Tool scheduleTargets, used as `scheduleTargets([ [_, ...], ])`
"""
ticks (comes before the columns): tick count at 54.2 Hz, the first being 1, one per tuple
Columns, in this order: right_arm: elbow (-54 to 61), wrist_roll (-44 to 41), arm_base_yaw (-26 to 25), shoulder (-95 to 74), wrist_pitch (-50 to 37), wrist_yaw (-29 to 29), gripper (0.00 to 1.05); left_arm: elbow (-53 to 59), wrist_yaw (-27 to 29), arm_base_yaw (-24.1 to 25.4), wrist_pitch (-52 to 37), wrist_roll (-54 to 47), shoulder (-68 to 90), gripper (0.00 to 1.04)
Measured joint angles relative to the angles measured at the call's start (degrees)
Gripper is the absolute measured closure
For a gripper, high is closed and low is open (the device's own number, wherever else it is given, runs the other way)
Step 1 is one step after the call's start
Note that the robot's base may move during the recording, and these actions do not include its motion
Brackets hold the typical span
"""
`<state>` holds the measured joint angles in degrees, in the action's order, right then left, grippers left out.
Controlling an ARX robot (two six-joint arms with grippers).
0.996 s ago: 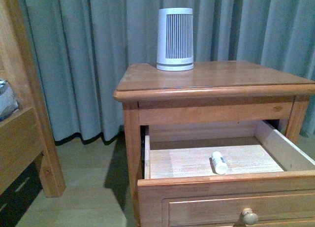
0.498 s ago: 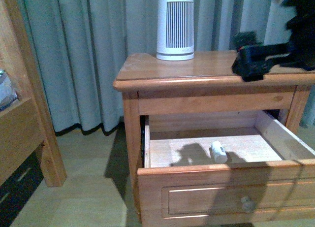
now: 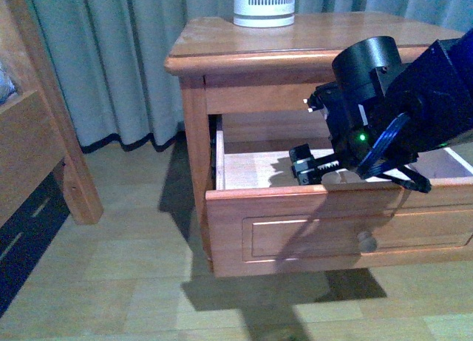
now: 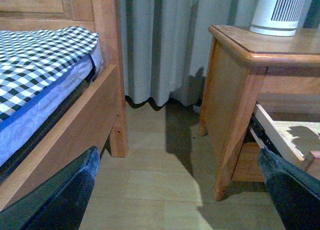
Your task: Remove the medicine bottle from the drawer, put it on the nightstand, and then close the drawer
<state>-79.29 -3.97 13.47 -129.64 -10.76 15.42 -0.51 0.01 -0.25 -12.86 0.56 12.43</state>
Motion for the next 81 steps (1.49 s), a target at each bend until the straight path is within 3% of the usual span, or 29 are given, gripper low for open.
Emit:
scheduleTargets([
  [26,-7.67,1.92,-0.09,-8.02,0.87,-0.28,0.08,0.0,0.0,0.0,0.0,0.0,0.0,0.07],
  [46,-1.81,3.02,1.62,-5.75,-3.82,-0.46,0.66,0.0,0.0,0.0,0.0,-0.02,0.0,0.07],
  [50,0.46,2.58,2.03,-3.98,-5.46,-0.74,0.74,0.0,0.0,0.0,0.0,-0.02,0.0,0.07],
  [63,9.99,2.54,2.56,6.6,-7.93,-3.63,0.75,0.0,0.0,0.0,0.0,-0.02,0.0,0.07],
  [81,13.25,8.07,2.78,25.99,2.4,-12.57,0.76,0.0,0.0,0.0,0.0,-0.02,0.0,0.07],
])
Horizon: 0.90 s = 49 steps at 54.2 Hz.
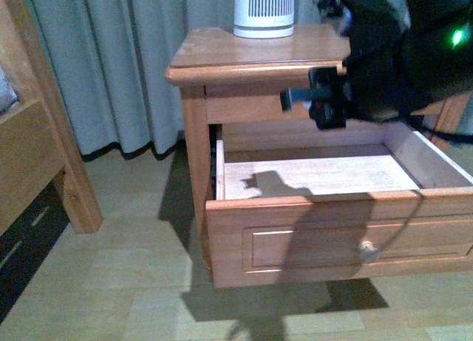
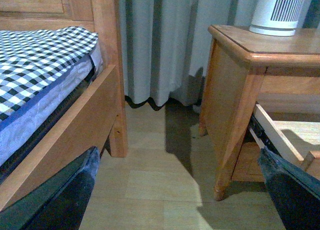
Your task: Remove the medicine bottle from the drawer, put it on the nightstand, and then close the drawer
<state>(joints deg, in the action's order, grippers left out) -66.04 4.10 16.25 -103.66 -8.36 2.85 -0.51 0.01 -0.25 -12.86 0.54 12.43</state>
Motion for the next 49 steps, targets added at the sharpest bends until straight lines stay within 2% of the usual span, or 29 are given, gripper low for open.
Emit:
scheduleTargets([
  [5,-5.44,0.2,-0.35,1.92,2.64,-1.07,0.76,0.0,-0.02,0.0,0.0,0.02,0.0,0.07],
  [10,-16.04,-0.48,-1.88,0.46,6.54,-1.09,0.76,0.0,0.0,0.0,0.0,0.02,0.0,0.07],
  [16,-31.47,-2.25,-4.9,-7.65,11.5,-0.72,0.76,0.0,0.0,0.0,0.0,0.0,0.0,0.07],
  [28,-53.75,-7.67,-7.52,-25.77,18.49,2.1,0.75,0.0,0.0,0.0,0.0,0.0,0.0,0.07],
  [39,-57.77,-8.44,-7.48,-30.45,17.55,3.04,0.41,0.0,0.0,0.0,0.0,0.0,0.0,0.07],
  [49,-50.58,-7.82,-7.08,-24.17,12.63,1.46,0.13,0.0,0.0,0.0,0.0,0.02,0.0,0.07],
])
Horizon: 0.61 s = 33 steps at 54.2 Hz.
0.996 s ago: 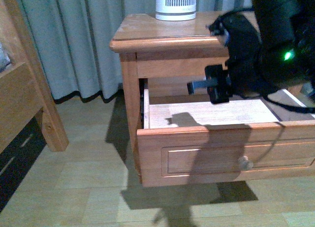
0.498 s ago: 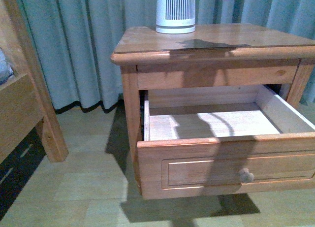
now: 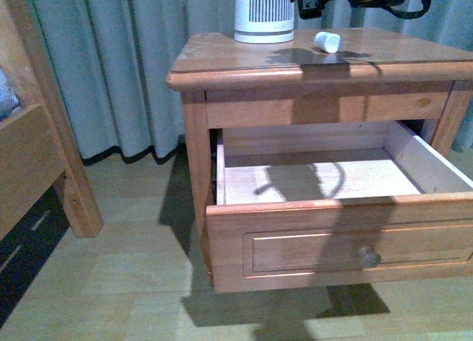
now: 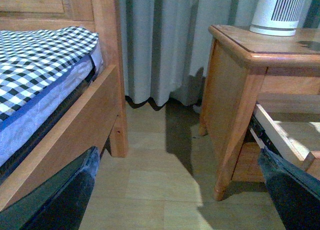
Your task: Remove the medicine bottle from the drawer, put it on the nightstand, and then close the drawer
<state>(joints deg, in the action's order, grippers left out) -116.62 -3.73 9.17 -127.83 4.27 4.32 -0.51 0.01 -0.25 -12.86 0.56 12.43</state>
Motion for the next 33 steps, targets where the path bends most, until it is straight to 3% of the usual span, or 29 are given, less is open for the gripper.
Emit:
scheduleTargets([
  [3,4.68,1.14,0.2,4.46,-2.43,-1.07,0.05,0.0,0.0,0.0,0.0,0.0,0.0,0.07],
  [8,12.41,2.36,0.35,12.24,-5.81,-2.71,0.12,0.0,0.0,0.0,0.0,0.0,0.0,0.07],
  [17,33.81,5.22,0.61,33.14,-12.11,-4.96,0.41,0.0,0.0,0.0,0.0,-0.02,0.0,0.07],
  [33,74.69,16.13,4.11,58.51,-8.35,-3.82,0.91,0.0,0.0,0.0,0.0,0.0,0.0,0.07],
])
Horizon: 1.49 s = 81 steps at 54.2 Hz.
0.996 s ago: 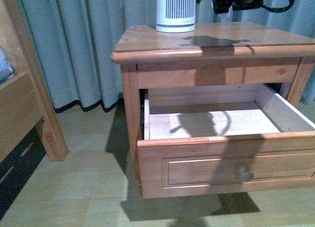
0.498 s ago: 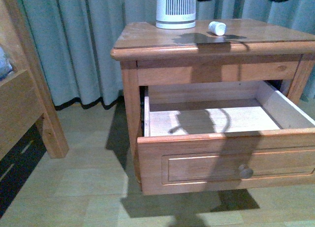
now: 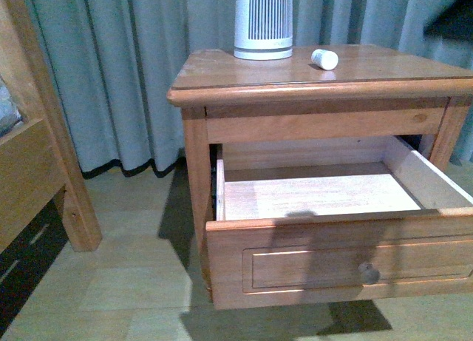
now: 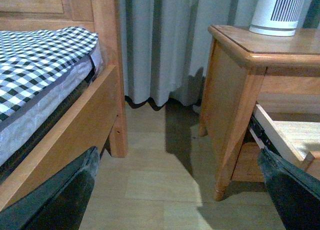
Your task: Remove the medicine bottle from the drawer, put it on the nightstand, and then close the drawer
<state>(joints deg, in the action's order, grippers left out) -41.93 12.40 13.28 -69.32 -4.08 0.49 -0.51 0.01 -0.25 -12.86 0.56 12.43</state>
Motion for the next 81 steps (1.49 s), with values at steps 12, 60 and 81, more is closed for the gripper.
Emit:
scheduleTargets([
  [12,20.85,-1.9,1.27,-3.56,-13.79,4.72,1.02,0.0,0.0,0.0,0.0,-0.02,0.0,0.07],
  [60,-18.84,-24.28,-9.05,-56.85,-34.23,5.44,1.02,0.0,0.0,0.0,0.0,-0.02,0.0,0.07],
  [81,-33.7,-29.53,-14.08,-63.47,-29.92,2.82,1.02,0.0,0.0,0.0,0.0,-0.02,0.0,0.07],
])
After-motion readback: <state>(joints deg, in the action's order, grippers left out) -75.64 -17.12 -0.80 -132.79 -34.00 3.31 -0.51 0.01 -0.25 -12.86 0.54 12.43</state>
